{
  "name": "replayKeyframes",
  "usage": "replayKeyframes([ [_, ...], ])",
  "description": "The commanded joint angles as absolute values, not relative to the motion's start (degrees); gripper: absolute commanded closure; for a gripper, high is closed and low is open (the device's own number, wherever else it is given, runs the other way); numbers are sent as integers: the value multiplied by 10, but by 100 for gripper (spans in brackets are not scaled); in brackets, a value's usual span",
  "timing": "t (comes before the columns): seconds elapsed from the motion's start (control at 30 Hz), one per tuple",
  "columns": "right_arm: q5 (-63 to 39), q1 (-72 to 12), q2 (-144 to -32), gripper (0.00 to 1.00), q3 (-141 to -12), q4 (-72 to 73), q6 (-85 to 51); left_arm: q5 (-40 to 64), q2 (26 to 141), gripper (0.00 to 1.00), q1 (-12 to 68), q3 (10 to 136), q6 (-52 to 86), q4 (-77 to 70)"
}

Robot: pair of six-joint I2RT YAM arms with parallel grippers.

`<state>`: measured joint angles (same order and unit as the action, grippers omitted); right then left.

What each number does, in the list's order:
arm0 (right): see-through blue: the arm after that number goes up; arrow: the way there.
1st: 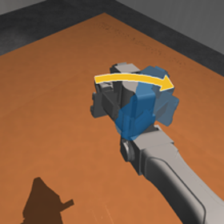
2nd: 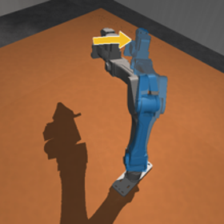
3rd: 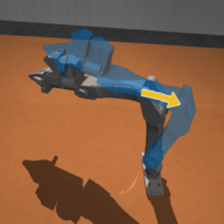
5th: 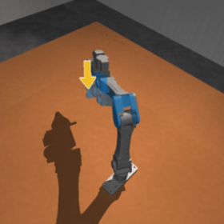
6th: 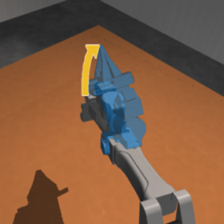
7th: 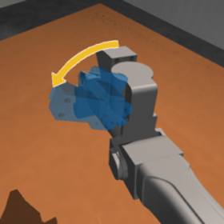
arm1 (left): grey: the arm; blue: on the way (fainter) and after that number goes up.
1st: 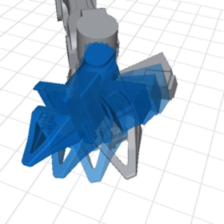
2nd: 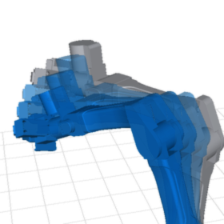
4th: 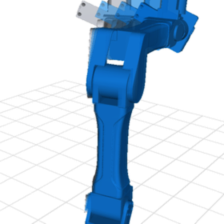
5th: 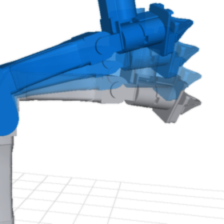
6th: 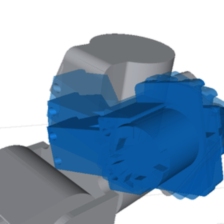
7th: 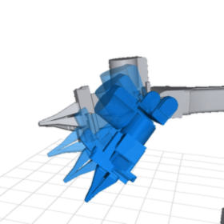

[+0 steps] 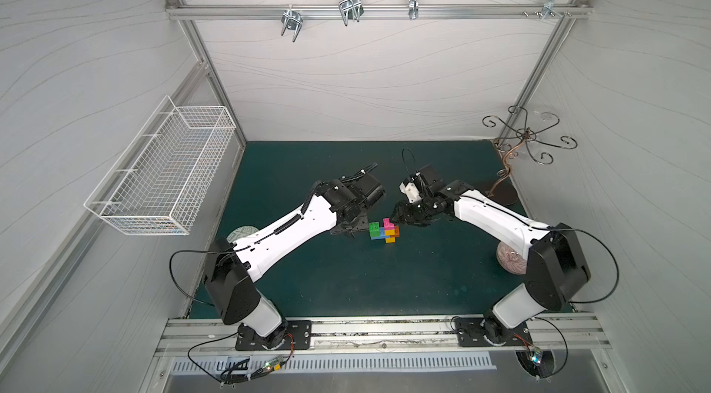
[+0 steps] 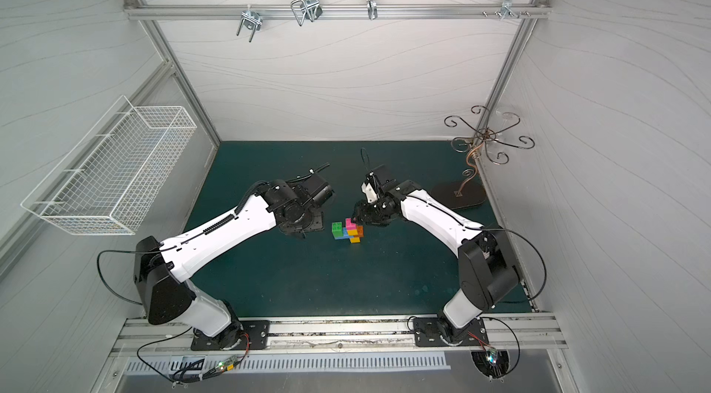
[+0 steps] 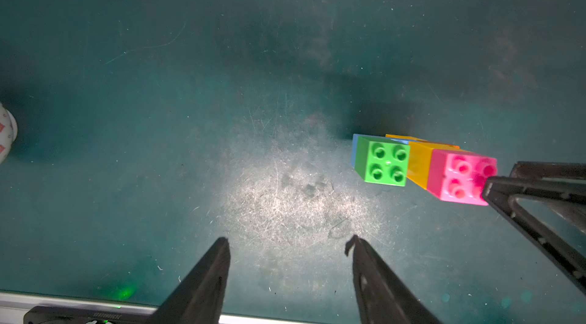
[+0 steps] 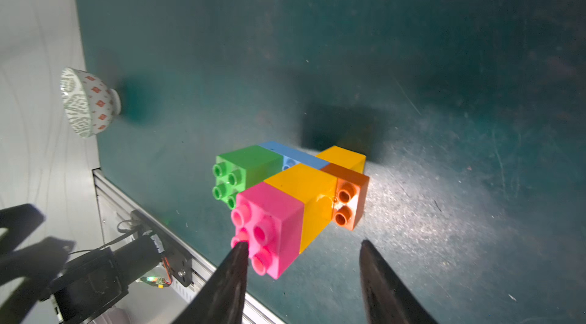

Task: Assemble the number 4 with lego
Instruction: Adjust the lego brick at the center of the board.

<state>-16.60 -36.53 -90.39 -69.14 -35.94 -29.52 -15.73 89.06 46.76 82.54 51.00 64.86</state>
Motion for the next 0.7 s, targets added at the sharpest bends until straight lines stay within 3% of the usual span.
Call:
replayKeyframes([
  [0.0, -175, -371, -895, 43, -714, -348, -289, -177, 872, 36, 465, 825, 512, 647],
  [0.23, -188, -369, -876, 38, -721, -342, -214, -176, 849, 36, 459, 803, 509, 639],
  [0.4, -216, -369, -865, 26, -719, -354, -71, -156, 804, 33, 441, 740, 485, 594],
  [0.57, -223, -378, -865, 14, -689, -323, 6, -119, 733, 27, 404, 642, 464, 526],
  [0.67, -210, -391, -874, 13, -671, -303, 60, -95, 692, 22, 376, 584, 453, 489],
])
